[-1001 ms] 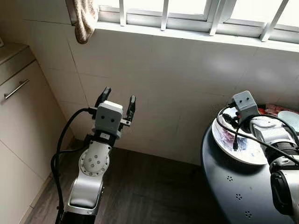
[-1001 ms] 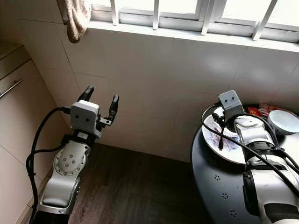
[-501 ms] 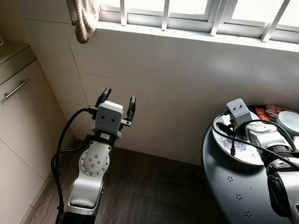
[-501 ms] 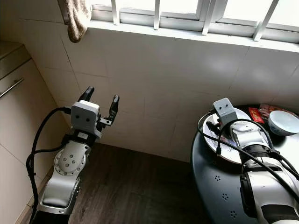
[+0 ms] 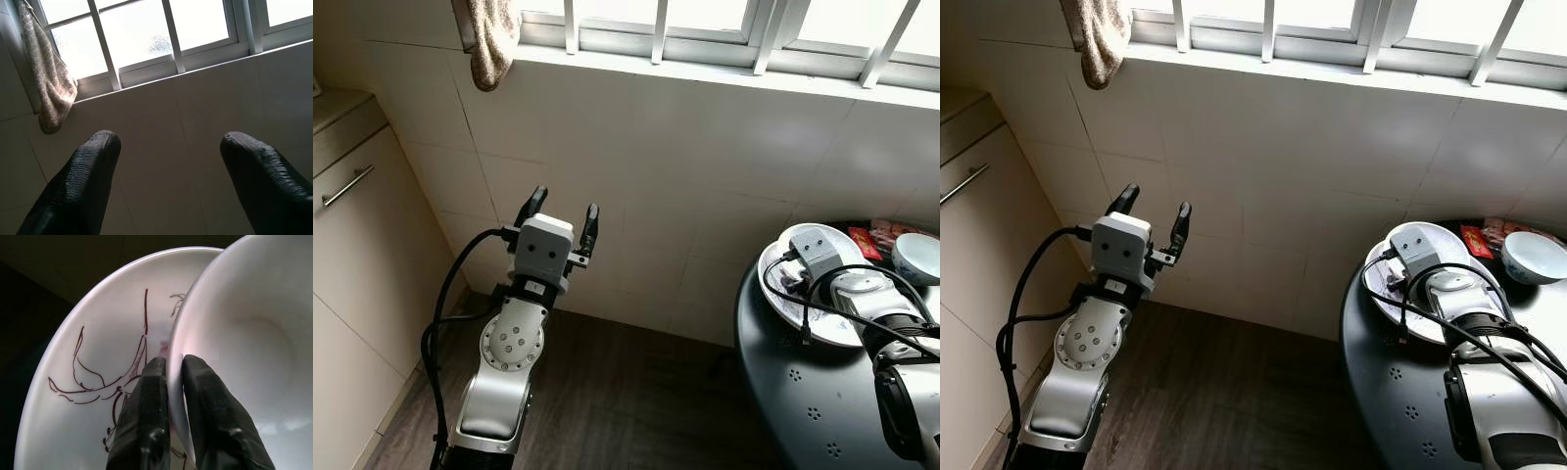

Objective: Kitchen organization

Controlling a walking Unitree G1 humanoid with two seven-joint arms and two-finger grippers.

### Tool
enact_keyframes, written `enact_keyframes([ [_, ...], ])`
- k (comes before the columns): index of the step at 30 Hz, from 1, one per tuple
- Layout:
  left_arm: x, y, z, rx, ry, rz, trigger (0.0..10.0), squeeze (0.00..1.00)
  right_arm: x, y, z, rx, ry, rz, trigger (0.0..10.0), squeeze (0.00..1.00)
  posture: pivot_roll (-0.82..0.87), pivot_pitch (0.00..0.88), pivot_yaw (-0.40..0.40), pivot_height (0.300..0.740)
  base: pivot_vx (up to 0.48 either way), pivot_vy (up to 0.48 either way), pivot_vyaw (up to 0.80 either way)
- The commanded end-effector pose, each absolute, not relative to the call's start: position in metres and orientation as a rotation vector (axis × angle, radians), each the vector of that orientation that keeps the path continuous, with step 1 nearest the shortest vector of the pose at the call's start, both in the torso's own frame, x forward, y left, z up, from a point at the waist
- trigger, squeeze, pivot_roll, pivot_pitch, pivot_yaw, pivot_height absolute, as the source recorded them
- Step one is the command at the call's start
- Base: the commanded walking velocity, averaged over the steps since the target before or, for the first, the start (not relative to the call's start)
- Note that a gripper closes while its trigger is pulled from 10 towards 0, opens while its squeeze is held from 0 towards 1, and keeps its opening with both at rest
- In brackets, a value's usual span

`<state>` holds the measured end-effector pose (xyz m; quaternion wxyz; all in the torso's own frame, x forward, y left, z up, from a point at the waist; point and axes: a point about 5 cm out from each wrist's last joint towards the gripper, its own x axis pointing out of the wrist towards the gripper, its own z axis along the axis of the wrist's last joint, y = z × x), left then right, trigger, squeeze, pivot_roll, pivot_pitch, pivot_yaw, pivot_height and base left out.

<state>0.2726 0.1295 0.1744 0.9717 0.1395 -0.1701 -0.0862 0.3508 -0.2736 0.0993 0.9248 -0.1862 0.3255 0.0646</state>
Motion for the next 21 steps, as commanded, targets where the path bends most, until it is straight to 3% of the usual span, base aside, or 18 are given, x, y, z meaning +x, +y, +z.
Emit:
enact_keyframes([
  [1, 0.271, 0.127, 0.174, 0.286, -0.340, -0.184, 10.0, 0.00, 0.346, -0.284, 0.098, -0.399, 0.692, 0.106, 0.0, 0.00, 0.14, 0.000, -0.090, 0.740, 0.000, 0.000, 0.00],
  [10, 0.271, 0.128, 0.172, 0.289, -0.326, -0.179, 10.0, 0.00, 0.352, -0.282, 0.105, -0.563, 0.632, 0.101, 0.0, 0.00, 0.14, 0.000, -0.091, 0.740, 0.000, 0.000, 0.00],
  [14, 0.271, 0.129, 0.172, 0.290, -0.323, -0.177, 10.0, 0.00, 0.371, -0.259, 0.136, -0.749, 0.363, 0.124, 0.0, 0.00, 0.13, 0.000, -0.087, 0.740, 0.000, 0.000, 0.00],
  [18, 0.271, 0.129, 0.172, 0.291, -0.321, -0.177, 10.0, 0.00, 0.377, -0.238, 0.154, -0.781, 0.186, 0.123, 0.0, 0.00, 0.13, 0.000, -0.085, 0.740, 0.000, 0.000, 0.00],
  [21, 0.272, 0.129, 0.172, 0.293, -0.319, -0.175, 10.0, 0.00, 0.372, -0.209, 0.173, -0.730, -0.062, 0.104, 0.0, 0.00, 0.13, 0.000, -0.085, 0.740, 0.000, 0.000, 0.00],
])
